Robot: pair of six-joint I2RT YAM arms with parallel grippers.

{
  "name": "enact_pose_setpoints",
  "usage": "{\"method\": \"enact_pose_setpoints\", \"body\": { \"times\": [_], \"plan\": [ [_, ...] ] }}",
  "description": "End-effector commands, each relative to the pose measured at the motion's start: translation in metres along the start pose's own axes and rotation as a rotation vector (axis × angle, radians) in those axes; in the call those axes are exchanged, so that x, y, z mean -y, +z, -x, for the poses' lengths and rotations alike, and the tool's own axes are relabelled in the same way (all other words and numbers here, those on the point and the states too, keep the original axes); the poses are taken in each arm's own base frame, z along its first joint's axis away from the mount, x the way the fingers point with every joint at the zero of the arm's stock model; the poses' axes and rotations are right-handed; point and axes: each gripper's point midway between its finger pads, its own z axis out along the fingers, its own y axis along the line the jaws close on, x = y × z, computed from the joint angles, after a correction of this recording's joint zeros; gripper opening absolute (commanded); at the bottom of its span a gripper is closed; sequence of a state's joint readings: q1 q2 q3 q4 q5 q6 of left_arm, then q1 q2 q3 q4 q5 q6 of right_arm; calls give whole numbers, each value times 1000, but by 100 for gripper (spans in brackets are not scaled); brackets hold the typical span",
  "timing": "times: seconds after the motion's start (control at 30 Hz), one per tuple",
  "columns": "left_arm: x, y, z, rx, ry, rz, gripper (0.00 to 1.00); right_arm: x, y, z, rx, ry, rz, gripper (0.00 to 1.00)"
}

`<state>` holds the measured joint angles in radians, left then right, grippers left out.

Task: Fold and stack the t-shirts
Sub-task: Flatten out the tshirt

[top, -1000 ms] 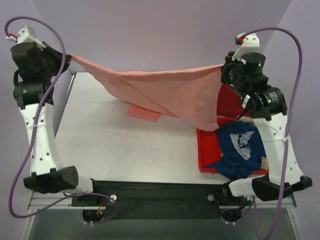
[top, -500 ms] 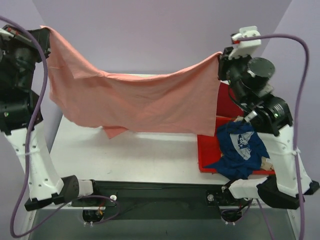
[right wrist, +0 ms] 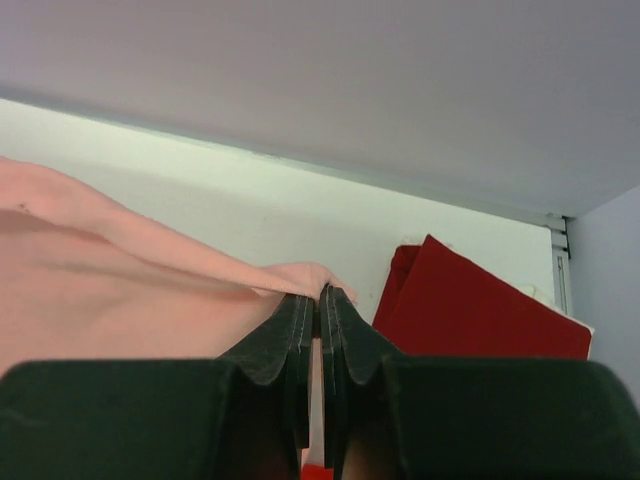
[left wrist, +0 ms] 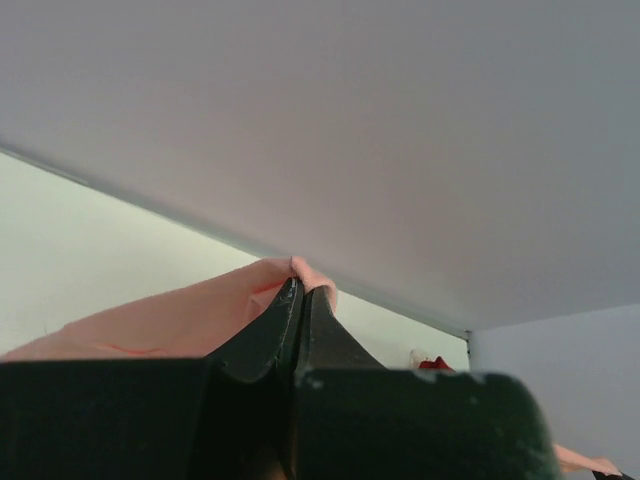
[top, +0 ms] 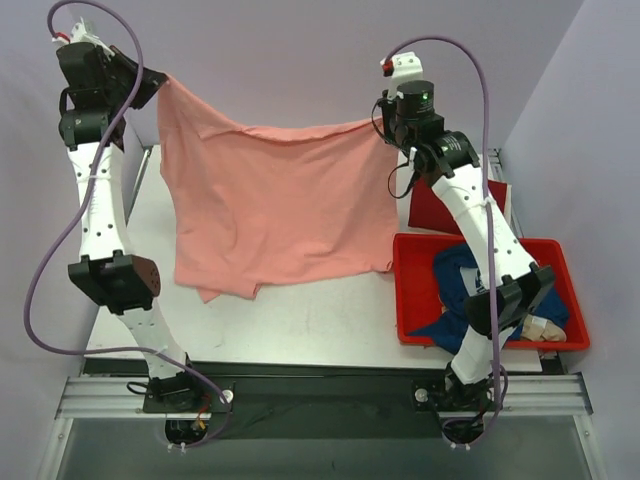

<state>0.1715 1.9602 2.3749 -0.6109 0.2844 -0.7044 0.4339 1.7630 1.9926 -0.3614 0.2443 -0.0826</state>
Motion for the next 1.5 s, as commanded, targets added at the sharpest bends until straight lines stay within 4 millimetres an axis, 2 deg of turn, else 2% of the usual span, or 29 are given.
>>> {"method": "enact_pose_setpoints", "body": {
  "times": [0.0,0.03,0.07,0.13,0.17,0.23,0.33,0.4,0.57,0.67,0.73,0.83,0.87,0.93,0.97,1.0,1.03,1.07,1.1,1.13,1.17,1.2,1.23,1.27,1.3,1.33,1.4,1.43,1.47],
  "plan": [
    [111,-103,84,280,77,-261,0,21,-67,93,267,115,2,0],
    [114,-109,88,294,74,-271,0,21,-73,98,282,116,5,0],
    [125,-128,93,319,65,-298,0,23,-83,103,301,118,6,0],
    [132,-143,98,348,60,-320,0,19,-99,113,335,107,20,0],
    [146,-167,103,383,69,-349,0,21,-112,119,360,109,22,0],
    [154,-188,110,431,79,-360,0,19,-130,129,400,108,17,0],
    [175,-239,123,518,111,-403,0,20,-166,148,482,135,31,0],
    [182,-258,129,542,118,-421,0,27,-192,161,550,169,42,0],
    [216,-332,151,701,182,-500,0,38,-245,184,680,212,78,0],
    [229,-353,156,752,205,-538,0,43,-260,191,722,228,84,0],
    [231,-352,157,754,199,-556,0,42,-263,195,739,244,95,0],
    [211,-310,156,691,156,-520,0,35,-243,190,715,258,87,0],
    [198,-289,155,658,131,-495,0,27,-225,185,684,257,96,0],
    [154,-219,142,534,68,-407,0,24,-187,173,628,327,132,0],
    [138,-192,132,478,43,-380,0,14,-150,154,552,335,134,0],
    [130,-167,117,413,35,-379,0,11,-127,141,506,341,129,0],
    [96,-116,97,328,25,-304,0,11,-102,127,458,340,110,0],
    [79,-89,80,265,25,-275,0,-3,-60,97,363,309,102,0],
    [64,-61,52,171,18,-227,0,-9,-35,79,314,295,91,0],
    [32,-17,26,88,37,-164,2,-5,-11,60,261,304,66,0],
    [16,5,5,28,46,-126,14,-15,29,24,166,295,61,0],
    [-7,20,-24,-70,39,-48,43,-16,49,2,107,304,51,0],
    [-23,49,-55,-146,96,-14,61,-15,65,-17,51,309,41,2],
    [-38,58,-68,-166,128,55,73,-18,96,-54,-48,316,37,13],
    [-52,62,-90,-232,150,111,85,-17,102,-67,-105,314,30,28],
    [-62,69,-106,-267,212,133,89,-17,109,-80,-144,311,30,59],
    [-67,70,-131,-313,258,172,92,-19,119,-113,-223,309,26,74],
    [-62,62,-130,-311,279,172,93,-19,119,-121,-242,308,30,82],
    [-72,58,-147,-346,283,204,93,-19,115,-123,-249,307,32,84]
  ]
}}
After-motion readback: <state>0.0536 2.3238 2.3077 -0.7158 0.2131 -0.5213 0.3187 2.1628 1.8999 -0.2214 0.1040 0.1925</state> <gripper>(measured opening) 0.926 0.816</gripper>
